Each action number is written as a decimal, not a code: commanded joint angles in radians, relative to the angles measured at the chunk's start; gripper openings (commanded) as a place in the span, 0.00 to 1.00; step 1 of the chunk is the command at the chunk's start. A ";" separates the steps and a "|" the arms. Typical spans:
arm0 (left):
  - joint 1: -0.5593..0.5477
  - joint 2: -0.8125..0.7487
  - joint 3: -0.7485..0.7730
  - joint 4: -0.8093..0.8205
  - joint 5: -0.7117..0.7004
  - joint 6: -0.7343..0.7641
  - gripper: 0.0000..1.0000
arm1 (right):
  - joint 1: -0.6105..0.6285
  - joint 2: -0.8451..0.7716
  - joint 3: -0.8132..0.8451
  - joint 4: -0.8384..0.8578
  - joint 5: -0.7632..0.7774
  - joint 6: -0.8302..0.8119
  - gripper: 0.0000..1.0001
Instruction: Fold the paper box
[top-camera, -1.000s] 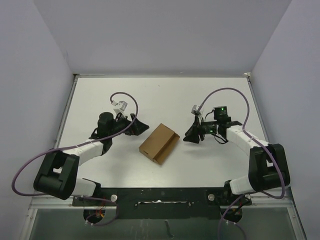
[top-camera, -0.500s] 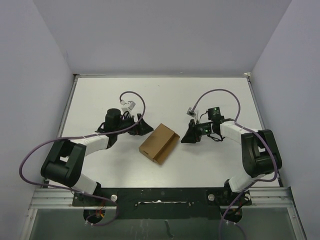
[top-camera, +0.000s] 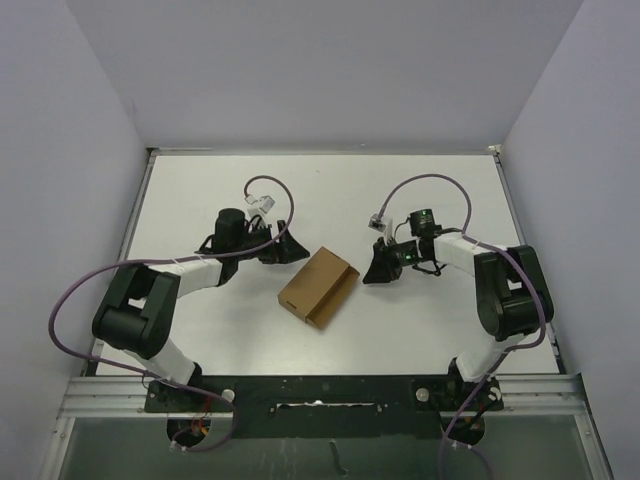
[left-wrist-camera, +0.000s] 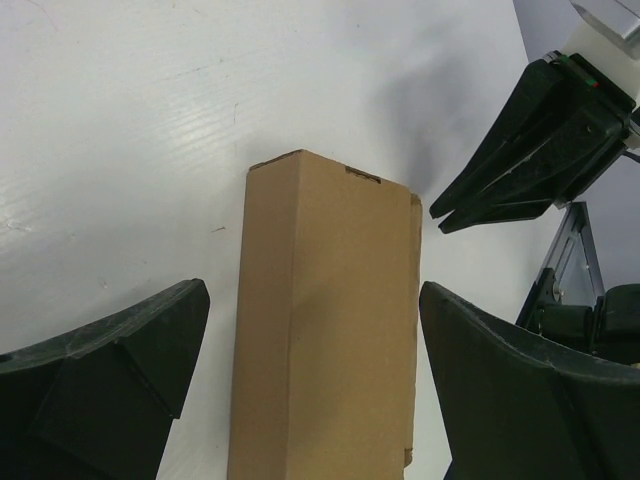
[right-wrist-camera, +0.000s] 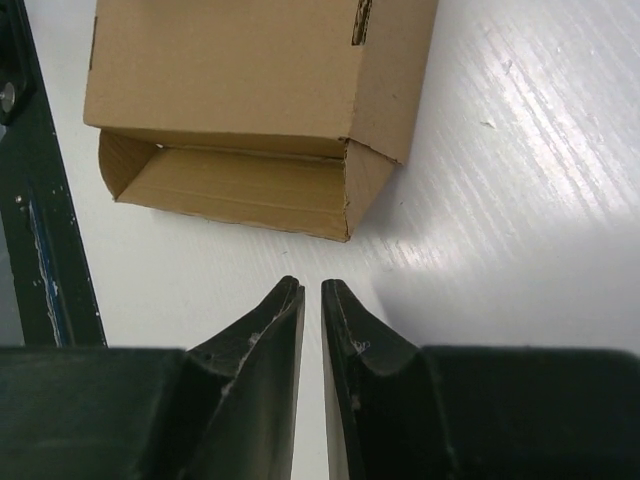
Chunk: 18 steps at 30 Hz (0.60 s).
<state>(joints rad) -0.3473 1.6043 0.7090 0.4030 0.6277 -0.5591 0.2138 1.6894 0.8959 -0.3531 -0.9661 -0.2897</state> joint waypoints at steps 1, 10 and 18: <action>-0.012 0.039 0.062 -0.033 0.031 0.041 0.87 | 0.043 0.011 0.046 -0.038 0.040 -0.046 0.16; -0.034 0.116 0.134 -0.104 0.020 0.089 0.81 | 0.109 0.082 0.118 -0.085 0.123 -0.066 0.13; -0.064 0.208 0.191 -0.136 0.094 0.088 0.61 | 0.194 0.122 0.190 -0.101 0.190 -0.112 0.10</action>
<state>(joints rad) -0.3923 1.7756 0.8539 0.2771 0.6647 -0.4885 0.3660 1.8111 1.0256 -0.4458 -0.8124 -0.3580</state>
